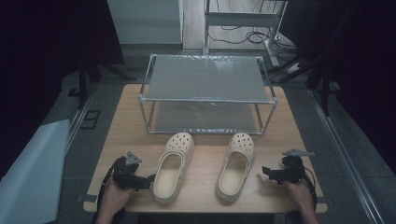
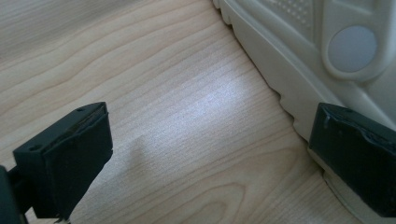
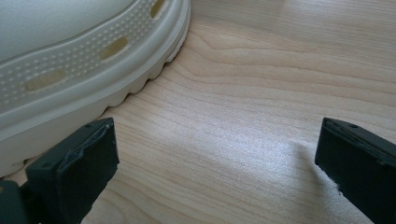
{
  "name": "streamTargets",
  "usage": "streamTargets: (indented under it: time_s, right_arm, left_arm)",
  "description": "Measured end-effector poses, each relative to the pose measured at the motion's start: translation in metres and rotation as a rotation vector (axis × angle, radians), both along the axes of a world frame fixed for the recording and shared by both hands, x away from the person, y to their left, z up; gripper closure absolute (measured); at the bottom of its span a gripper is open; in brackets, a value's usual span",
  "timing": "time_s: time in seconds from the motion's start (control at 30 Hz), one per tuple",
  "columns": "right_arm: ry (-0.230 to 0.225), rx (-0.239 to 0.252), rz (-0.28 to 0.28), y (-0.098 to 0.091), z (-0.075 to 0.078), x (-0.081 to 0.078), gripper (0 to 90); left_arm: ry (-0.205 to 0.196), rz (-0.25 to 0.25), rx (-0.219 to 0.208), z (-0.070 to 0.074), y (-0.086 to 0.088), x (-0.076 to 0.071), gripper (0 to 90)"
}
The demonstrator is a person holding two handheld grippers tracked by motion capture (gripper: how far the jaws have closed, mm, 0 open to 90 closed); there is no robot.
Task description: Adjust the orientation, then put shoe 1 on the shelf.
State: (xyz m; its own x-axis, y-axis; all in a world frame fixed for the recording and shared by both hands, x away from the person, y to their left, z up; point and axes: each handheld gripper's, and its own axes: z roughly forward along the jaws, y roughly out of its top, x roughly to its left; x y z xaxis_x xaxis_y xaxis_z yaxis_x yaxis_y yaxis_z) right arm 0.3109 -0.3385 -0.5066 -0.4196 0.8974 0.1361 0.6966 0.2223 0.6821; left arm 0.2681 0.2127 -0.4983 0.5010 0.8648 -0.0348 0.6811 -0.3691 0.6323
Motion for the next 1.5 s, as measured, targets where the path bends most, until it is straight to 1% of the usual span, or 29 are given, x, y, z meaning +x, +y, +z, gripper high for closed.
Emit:
streamTargets:
  time_s: [0.13, 0.23, 0.3, 0.33, 0.57, 0.6, 0.7, 0.77, 0.9, 1.03, 1.07, 1.1, 1.17, 1.27, 1.37, 1.5]
  right_arm:
    - [-0.002, 0.005, 0.0, -0.002, 0.0, 0.0, 0.0]
    - [-0.002, 0.01, -0.002, -0.003, 0.0, -0.001, 0.0]
    - [-0.006, 0.01, -0.007, -0.004, 0.001, -0.001, 0.0]
    - [-0.008, 0.011, -0.009, -0.004, 0.001, -0.001, 0.0]
    - [-0.013, 0.014, -0.024, -0.008, 0.002, -0.001, 0.0]
    - [-0.014, 0.013, -0.024, -0.008, 0.002, -0.001, 0.0]
    - [-0.011, 0.011, -0.022, -0.008, 0.001, -0.001, 0.0]
    - [-0.011, 0.012, -0.021, -0.008, 0.001, -0.001, 0.0]
    - [-0.007, 0.013, -0.02, -0.008, 0.001, -0.001, 0.0]
    - [0.0, 0.009, -0.017, -0.007, 0.0, 0.0, 0.0]
    - [0.0, 0.009, -0.017, -0.007, 0.0, 0.0, 0.0]
    - [0.002, 0.007, -0.016, -0.007, -0.001, 0.0, 0.0]
    - [0.006, 0.008, -0.017, -0.006, -0.001, 0.0, 0.0]
    - [0.01, 0.003, -0.012, -0.006, -0.002, 0.0, 0.0]
    - [0.012, 0.002, -0.013, -0.005, -0.002, 0.001, 0.0]
    - [0.016, 0.001, -0.009, -0.005, -0.003, 0.001, 0.0]
  left_arm:
    - [-0.016, 0.025, -0.021, 0.007, 0.005, -0.002, 0.0]
    - [-0.031, 0.041, -0.046, 0.015, 0.008, -0.004, 0.0]
    - [-0.039, 0.041, -0.055, 0.02, 0.007, -0.005, 0.0]
    - [-0.046, 0.042, -0.057, 0.022, 0.006, -0.006, 0.0]
    - [-0.055, 0.038, -0.077, 0.037, -0.007, -0.007, 2.3]
    - [-0.056, 0.036, -0.076, 0.039, -0.008, -0.007, 3.2]
    - [-0.063, 0.03, -0.092, 0.044, -0.016, -0.006, 6.7]
    - [-0.059, 0.022, -0.098, 0.045, -0.02, -0.004, 9.1]
    - [-0.048, 0.014, -0.088, 0.043, -0.029, 0.001, 14.2]
    - [-0.031, 0.004, -0.053, 0.038, -0.039, 0.009, 16.0]
    - [-0.031, 0.004, -0.053, 0.038, -0.039, 0.009, 16.8]
    - [-0.028, 0.003, -0.043, 0.036, -0.041, 0.012, 16.8]
    - [-0.032, 0.005, -0.026, 0.034, -0.044, 0.016, 20.4]
    - [-0.024, -0.001, -0.027, 0.032, -0.047, 0.021, 26.1]
    - [-0.02, -0.007, -0.014, 0.03, -0.051, 0.025, 31.5]
    - [-0.013, -0.016, -0.011, 0.029, -0.057, 0.028, 39.2]
